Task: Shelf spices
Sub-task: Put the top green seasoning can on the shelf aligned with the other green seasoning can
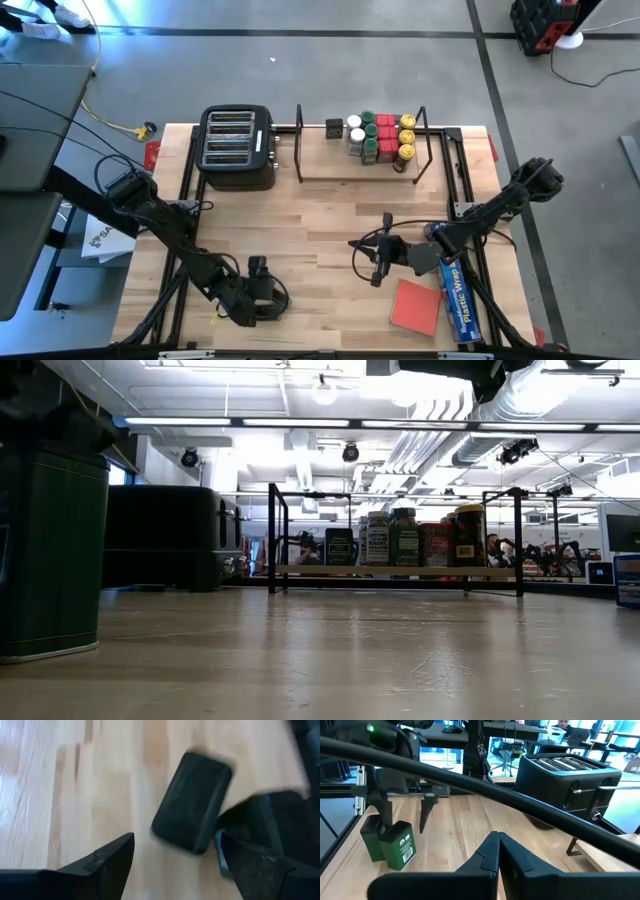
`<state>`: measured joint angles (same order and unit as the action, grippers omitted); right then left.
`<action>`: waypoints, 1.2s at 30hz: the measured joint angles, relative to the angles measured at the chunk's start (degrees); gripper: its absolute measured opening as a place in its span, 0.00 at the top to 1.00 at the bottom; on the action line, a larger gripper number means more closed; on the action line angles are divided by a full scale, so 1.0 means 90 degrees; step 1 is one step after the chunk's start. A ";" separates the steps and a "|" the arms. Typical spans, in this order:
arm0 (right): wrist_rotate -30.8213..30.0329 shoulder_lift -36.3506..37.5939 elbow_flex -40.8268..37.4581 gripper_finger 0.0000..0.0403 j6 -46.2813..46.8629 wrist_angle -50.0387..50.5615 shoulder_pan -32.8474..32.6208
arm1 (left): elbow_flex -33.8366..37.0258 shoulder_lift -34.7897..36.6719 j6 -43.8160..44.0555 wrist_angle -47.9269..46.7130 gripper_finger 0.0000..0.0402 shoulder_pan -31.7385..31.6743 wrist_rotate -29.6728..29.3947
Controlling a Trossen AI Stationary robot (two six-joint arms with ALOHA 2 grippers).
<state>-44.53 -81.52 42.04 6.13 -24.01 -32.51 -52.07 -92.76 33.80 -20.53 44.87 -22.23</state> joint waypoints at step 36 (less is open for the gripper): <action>-0.1359 0.0724 -0.0002 1.00 -0.0382 0.0153 -0.1042 | -0.2562 0.0021 -0.3579 -0.0529 0.72 -0.3229 0.0917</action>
<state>-56.77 -75.00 42.02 2.69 -22.63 -41.89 -75.13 -92.58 1.59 -25.29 15.81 -13.98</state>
